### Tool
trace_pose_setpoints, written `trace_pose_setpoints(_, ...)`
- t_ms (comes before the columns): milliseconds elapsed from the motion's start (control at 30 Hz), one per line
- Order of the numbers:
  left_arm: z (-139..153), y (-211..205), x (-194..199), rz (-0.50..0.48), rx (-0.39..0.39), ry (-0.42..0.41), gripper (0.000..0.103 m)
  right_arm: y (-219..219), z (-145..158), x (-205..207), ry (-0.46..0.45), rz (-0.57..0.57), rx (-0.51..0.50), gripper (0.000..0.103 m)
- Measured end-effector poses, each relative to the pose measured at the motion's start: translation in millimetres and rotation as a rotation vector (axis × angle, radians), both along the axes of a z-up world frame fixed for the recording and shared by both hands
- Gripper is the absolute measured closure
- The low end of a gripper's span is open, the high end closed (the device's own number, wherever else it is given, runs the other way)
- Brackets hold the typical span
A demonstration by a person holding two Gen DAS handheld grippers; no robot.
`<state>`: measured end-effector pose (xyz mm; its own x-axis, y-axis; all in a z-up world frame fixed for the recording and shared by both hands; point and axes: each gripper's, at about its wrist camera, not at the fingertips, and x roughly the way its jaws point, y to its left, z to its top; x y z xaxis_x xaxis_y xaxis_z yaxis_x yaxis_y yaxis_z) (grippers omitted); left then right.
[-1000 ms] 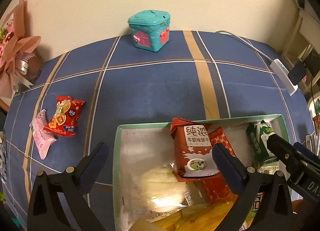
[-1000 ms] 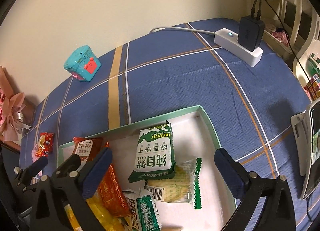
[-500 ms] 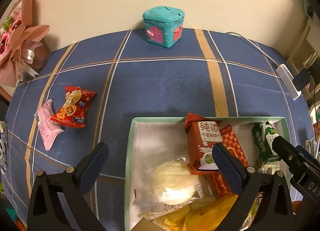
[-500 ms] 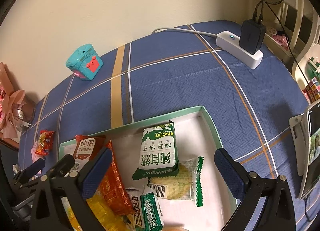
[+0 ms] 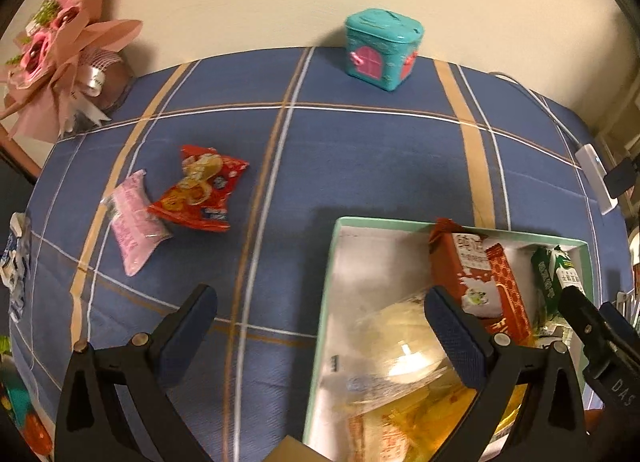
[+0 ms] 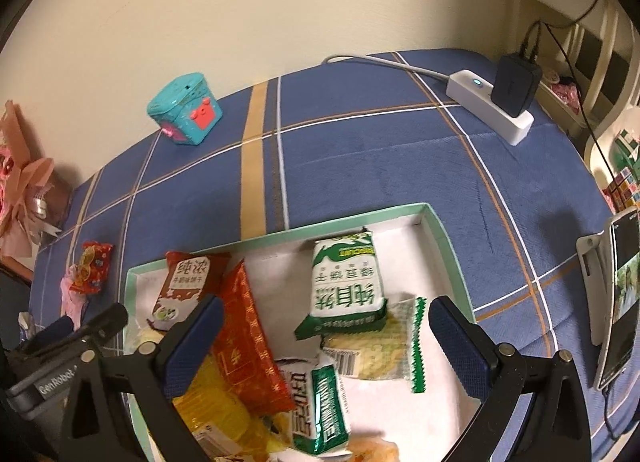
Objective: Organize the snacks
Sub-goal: 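Move both tools back over the pink and red packets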
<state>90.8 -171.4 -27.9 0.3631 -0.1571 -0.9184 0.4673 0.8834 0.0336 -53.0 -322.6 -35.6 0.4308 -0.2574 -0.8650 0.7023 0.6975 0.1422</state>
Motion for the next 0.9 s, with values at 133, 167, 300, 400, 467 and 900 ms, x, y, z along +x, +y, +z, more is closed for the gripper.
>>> trace_pose_setpoints(133,-1.1,16.0,6.6,0.04,-0.002,0.026,0.0,11.2,2.3,5.2,0.009,0.017,-0.01,0.0)
trace_pose_setpoints(167,-1.7,21.1,8.8,0.052,0.0,0.032,0.0,14.3,2.7,6.6,0.01,0.021,-0.011,0.0)
trace_pose_setpoints(300,-2.5,45.1,18.8,0.114,0.0,0.045,0.0,26.9,4.7,12.0,0.015,0.039,-0.02,0.0)
trace_pose_setpoints(400,-1.2,63.3,27.5,0.155,-0.002,0.045,0.0,36.9,6.3,18.1,0.018,0.057,-0.025,0.0)
trace_pose_setpoints(467,-1.1,77.1,32.9,0.183,0.005,0.044,0.0,43.8,7.5,23.0,0.019,0.068,-0.03,0.0)
trace_pose_setpoints(900,5.0,161.6,66.5,0.337,-0.038,0.053,0.0,107.4,12.0,67.1,0.013,0.181,-0.051,0.0)
